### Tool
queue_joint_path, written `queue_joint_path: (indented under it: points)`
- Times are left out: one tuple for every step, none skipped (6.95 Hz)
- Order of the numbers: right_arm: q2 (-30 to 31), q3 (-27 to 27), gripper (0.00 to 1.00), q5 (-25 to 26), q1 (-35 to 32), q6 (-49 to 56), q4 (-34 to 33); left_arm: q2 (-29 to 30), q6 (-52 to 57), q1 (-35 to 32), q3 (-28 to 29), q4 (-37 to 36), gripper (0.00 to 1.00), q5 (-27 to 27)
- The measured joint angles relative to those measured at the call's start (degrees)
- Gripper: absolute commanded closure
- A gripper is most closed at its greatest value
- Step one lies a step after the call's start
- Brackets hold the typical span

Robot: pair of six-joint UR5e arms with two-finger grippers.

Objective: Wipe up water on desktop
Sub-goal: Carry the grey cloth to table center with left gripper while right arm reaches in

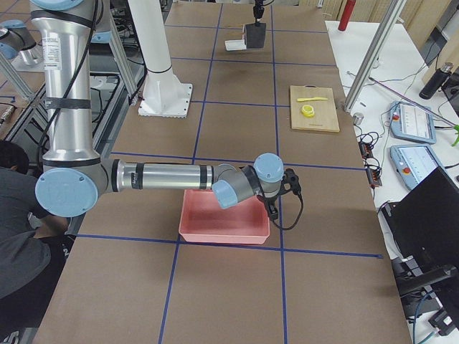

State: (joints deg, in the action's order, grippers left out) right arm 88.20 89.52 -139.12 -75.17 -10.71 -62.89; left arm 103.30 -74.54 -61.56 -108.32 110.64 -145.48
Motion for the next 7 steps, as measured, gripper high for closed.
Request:
queue_joint_path:
  points:
    - [-2.8, 0.8, 0.0, 0.1, 2.7, -3.8, 0.5, 6.3, -6.9, 3.9, 1.3, -0.1, 1.0, 2.4]
    - [-5.1, 1.8, 0.0, 0.6, 6.0, -7.4, 2.1, 12.6, -12.8, 7.7, 3.5, -0.1, 1.0, 5.8]
    - [-6.3, 3.3, 0.0, 2.7, 9.7, -10.6, 5.2, 19.1, -17.2, 10.8, 7.2, -0.1, 1.0, 9.1]
    - [-7.2, 5.7, 0.0, 7.0, 13.9, -15.1, 9.3, 24.0, -20.3, 12.9, 10.5, -0.1, 1.0, 11.6]
    - [-8.6, 8.5, 0.0, 12.1, 18.0, -20.8, 12.4, 27.4, -23.6, 14.5, 12.3, -0.1, 1.0, 13.8]
    - [-10.6, 11.4, 0.0, 17.8, 22.1, -25.3, 14.3, 30.4, -27.2, 15.5, 13.8, 0.0, 1.0, 15.8]
    - [-12.6, 13.7, 0.0, 23.6, 26.5, -27.3, 15.2, 32.4, -29.2, 15.9, 15.2, 0.0, 1.0, 16.8]
